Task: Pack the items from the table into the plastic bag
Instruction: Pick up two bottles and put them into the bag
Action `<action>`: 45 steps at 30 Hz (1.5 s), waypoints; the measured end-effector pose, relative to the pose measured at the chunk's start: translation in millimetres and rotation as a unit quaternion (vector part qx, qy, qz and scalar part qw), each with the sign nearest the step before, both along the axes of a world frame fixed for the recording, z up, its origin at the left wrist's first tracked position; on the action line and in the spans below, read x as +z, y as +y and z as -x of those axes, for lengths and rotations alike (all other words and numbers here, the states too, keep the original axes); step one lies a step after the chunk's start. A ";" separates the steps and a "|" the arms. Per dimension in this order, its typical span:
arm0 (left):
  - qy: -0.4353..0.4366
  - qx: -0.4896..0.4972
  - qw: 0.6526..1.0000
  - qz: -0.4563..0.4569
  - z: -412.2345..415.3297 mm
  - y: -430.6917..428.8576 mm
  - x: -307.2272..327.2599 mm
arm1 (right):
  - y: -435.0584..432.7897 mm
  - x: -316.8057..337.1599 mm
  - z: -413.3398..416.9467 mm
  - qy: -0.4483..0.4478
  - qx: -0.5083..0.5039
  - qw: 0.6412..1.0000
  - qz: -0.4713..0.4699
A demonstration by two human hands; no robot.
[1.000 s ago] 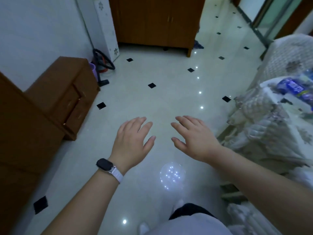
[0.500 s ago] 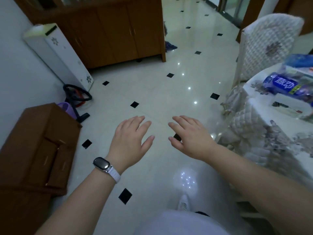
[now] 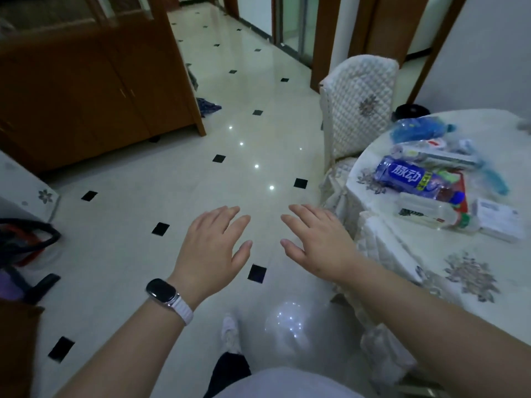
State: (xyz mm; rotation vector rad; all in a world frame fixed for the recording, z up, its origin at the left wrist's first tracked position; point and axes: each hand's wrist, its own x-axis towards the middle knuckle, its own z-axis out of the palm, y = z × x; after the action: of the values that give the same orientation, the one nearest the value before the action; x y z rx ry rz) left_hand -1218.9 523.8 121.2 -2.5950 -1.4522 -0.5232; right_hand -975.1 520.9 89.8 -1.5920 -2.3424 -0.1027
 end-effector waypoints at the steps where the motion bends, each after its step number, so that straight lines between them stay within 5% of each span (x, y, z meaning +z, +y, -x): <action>1: -0.002 -0.011 1.000 0.004 -0.9 18.4 -3.3 | 11.3 -2.1 -1.7 -0.006 -0.012 1.000 0.002; 15: -0.046 -0.263 0.964 0.019 -39.6 279.7 -13.7 | 154.5 19.0 -10.1 -0.027 -0.285 0.957 0.051; 27: -0.013 -0.430 0.902 0.047 -199.9 352.3 -27.0 | 154.8 -5.3 -96.4 0.009 -0.479 0.870 0.112; 36: 0.057 -0.500 0.863 0.057 -337.8 394.6 -28.1 | 157.1 -47.9 -193.4 0.110 -0.614 0.774 0.114; 45: 0.105 -0.593 0.792 0.099 -448.7 333.2 -44.0 | 122.9 -77.3 -228.5 0.171 -0.724 0.662 0.089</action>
State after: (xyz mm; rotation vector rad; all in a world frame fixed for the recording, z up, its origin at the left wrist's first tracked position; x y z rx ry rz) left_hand -770.3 857.0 77.2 -3.2940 0.3924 -0.1171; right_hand -746.6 643.8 12.5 -2.7874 -0.3288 0.0934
